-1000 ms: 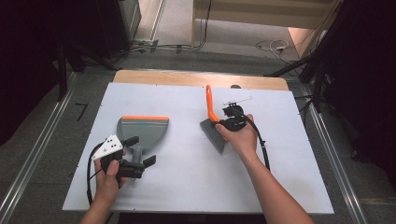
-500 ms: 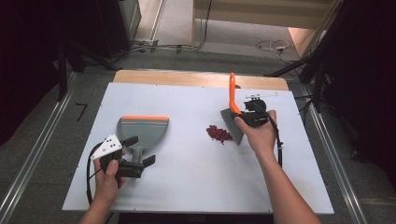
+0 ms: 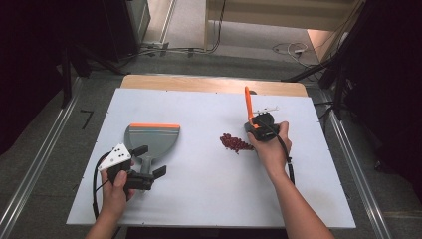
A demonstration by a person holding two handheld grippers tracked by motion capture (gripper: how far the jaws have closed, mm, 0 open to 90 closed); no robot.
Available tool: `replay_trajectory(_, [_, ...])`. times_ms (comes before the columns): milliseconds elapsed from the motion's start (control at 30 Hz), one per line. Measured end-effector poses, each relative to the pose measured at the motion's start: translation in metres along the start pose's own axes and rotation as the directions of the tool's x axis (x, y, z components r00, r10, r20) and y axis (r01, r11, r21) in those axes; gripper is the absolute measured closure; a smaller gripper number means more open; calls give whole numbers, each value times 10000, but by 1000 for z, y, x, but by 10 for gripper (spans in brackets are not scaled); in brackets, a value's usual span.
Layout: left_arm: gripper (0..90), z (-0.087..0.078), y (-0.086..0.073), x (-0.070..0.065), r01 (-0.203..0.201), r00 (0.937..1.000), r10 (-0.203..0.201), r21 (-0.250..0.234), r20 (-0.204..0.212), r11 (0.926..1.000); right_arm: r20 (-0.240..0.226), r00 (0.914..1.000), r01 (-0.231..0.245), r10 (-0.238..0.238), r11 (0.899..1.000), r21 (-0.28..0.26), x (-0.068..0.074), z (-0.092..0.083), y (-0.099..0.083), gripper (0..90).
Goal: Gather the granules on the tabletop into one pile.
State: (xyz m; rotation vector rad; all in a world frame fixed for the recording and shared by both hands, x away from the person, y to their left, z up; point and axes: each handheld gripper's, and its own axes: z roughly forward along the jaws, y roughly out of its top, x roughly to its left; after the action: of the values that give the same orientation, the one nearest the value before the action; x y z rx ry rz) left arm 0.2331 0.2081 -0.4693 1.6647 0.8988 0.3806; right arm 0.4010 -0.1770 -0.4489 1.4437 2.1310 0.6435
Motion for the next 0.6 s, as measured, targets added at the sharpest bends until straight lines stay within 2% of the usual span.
replay_trajectory(133, [0, -2, 0, 1, 6, 10000, -6, -25, -10, 10000, 14, 9997, 254, -254, 9997, -49, 11, 2, 4, 683])
replay_trajectory(267, [0, -2, 0, 1, 8, 10000, -8, -25, -8, 10000, -17, 9993, 383, -383, 9993, -51, 15, 3, 6, 683])
replay_trajectory(367, [0, -2, 0, 1, 25, 10000, -26, -30, -12, 10000, -110, 9989, 465, -466, 9989, -104, 13, 1, 5, 682])
replay_trajectory(600, [0, -1, 0, 1, 30, 10000, -30, -6, -25, 10000, -383, 9987, 324, -343, 9982, -498, 2, -13, 6, 682])
